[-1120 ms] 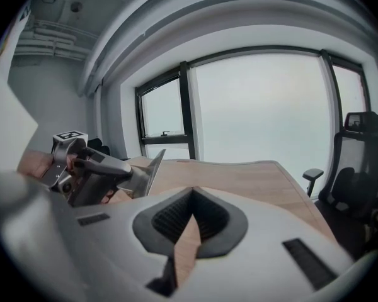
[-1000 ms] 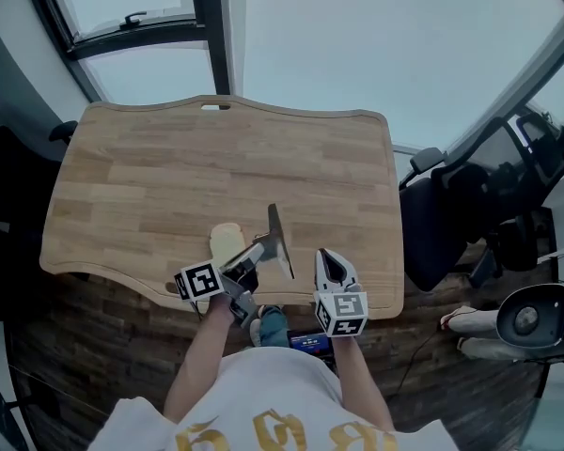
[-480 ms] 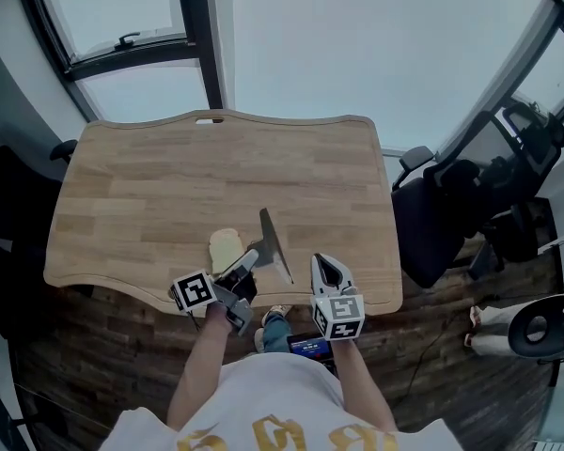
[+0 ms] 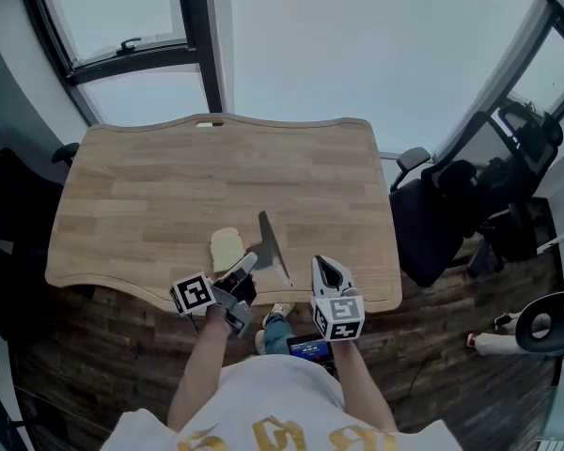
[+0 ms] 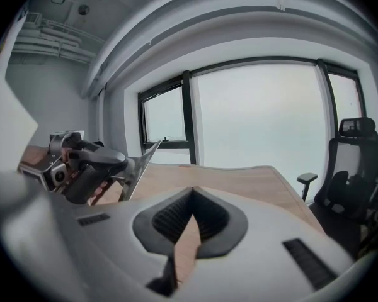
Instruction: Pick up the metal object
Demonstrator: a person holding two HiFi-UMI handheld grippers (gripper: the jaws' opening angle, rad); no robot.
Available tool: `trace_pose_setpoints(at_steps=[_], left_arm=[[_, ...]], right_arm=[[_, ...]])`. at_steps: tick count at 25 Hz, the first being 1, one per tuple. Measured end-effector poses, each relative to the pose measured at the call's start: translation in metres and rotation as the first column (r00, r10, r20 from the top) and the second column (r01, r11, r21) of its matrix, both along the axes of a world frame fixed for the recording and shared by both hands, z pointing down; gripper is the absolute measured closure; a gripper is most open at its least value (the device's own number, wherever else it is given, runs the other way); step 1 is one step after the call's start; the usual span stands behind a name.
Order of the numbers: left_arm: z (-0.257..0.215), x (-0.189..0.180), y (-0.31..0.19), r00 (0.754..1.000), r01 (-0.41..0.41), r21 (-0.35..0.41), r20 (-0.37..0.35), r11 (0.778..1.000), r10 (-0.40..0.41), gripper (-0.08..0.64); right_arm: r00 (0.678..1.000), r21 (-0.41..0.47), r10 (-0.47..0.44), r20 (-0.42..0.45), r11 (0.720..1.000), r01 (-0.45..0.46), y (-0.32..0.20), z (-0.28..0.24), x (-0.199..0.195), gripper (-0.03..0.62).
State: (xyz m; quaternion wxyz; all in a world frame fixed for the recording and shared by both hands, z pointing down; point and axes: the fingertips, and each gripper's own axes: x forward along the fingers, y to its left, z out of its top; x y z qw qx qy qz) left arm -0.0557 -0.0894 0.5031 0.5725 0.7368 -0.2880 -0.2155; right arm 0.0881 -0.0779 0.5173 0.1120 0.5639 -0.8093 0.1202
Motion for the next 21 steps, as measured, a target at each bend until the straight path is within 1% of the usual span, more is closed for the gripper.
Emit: trace_pose_setpoints(at_steps=[7, 10, 18, 21], left_arm=[[0.004, 0.007, 0.006, 1.000, -0.023, -0.001, -0.001, 1.000, 0.023, 0.520], [0.009, 0.008, 0.009, 1.000, -0.022, -0.021, 0.007, 1.000, 0.022, 0.520], [0.010, 0.011, 0.004, 1.000, -0.027, -0.016, -0.005, 1.000, 0.026, 0.520], [0.010, 0.010, 0.002, 1.000, -0.020, -0.031, -0.009, 0.999, 0.020, 0.520]], right_arm=[[1.000, 0.003, 0.006, -0.003, 1.000, -0.006, 0.004, 0.001, 0.001, 0.581], [1.000, -0.001, 0.006, -0.003, 1.000, -0.006, 0.005, 0.003, 0.003, 0.581], [1.000, -0.005, 0.006, 0.003, 1.000, -0.006, 0.002, 0.005, 0.006, 0.581], [1.000, -0.004, 0.004, 0.003, 1.000, -0.004, 0.000, 0.006, 0.005, 0.581]])
